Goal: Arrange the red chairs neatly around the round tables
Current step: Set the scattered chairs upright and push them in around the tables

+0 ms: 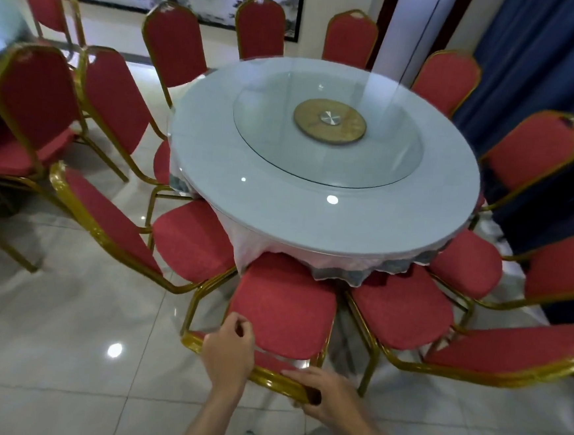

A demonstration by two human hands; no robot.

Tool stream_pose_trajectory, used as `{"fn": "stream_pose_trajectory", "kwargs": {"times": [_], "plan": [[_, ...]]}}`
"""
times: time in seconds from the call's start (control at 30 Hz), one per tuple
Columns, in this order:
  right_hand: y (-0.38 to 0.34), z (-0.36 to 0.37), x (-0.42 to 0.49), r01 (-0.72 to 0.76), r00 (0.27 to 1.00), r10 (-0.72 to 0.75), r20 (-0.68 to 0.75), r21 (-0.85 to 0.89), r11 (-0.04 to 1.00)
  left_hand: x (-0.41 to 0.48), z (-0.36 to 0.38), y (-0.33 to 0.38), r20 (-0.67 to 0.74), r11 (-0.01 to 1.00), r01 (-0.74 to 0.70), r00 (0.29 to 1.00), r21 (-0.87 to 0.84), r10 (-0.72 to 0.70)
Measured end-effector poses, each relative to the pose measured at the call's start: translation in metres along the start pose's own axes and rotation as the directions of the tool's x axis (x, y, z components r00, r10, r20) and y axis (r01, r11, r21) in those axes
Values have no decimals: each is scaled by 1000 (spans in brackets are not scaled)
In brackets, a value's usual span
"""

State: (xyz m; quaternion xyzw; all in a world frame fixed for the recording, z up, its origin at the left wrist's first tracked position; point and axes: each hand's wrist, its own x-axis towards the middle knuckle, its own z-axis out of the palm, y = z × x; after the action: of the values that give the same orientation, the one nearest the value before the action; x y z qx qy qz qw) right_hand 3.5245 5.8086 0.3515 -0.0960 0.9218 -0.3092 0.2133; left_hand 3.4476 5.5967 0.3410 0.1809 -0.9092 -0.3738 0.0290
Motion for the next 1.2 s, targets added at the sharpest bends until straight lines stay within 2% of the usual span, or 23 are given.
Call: {"fn": "stream_pose_trajectory", "kwargs": {"times": [0.07, 0.2, 0.43, 0.6, 0.83, 0.97, 1.1, 1.2], "plan": [[1, -3, -2, -33, 999, 34, -28, 49, 998, -1, 4, 4, 4, 1000, -2, 1000, 1, 2], [11, -5, -3, -65, 995, 65, -79, 1, 998, -5, 11, 13, 34, 1000, 6, 999, 11, -6], [11, -4, -3, -97, 994, 97, -41, 18, 995, -8, 7, 13, 45, 1000, 4, 999, -8, -4], [12, 1, -2, -118, 993, 118, -2, 50, 992, -13, -2, 17, 43, 997, -69, 997, -37, 71], [5, -6, -15, -161, 985, 172, -25, 244, 956, -12, -5, 7, 153, 987, -150, 976, -60, 157], [5, -16, -34, -163, 972, 208, -106, 331, 930, -27, -3, 19, 154, 958, -285, 946, -32, 287], [11, -25, -56, -192, 943, 289, -165, 441, 877, -57, 6, 49, 214, 869, -492, 856, 59, 470], [18, -32, -74, -204, 912, 348, -218, 495, 845, -71, 17, 62, 268, 847, -532, 815, -2, 513]]}}
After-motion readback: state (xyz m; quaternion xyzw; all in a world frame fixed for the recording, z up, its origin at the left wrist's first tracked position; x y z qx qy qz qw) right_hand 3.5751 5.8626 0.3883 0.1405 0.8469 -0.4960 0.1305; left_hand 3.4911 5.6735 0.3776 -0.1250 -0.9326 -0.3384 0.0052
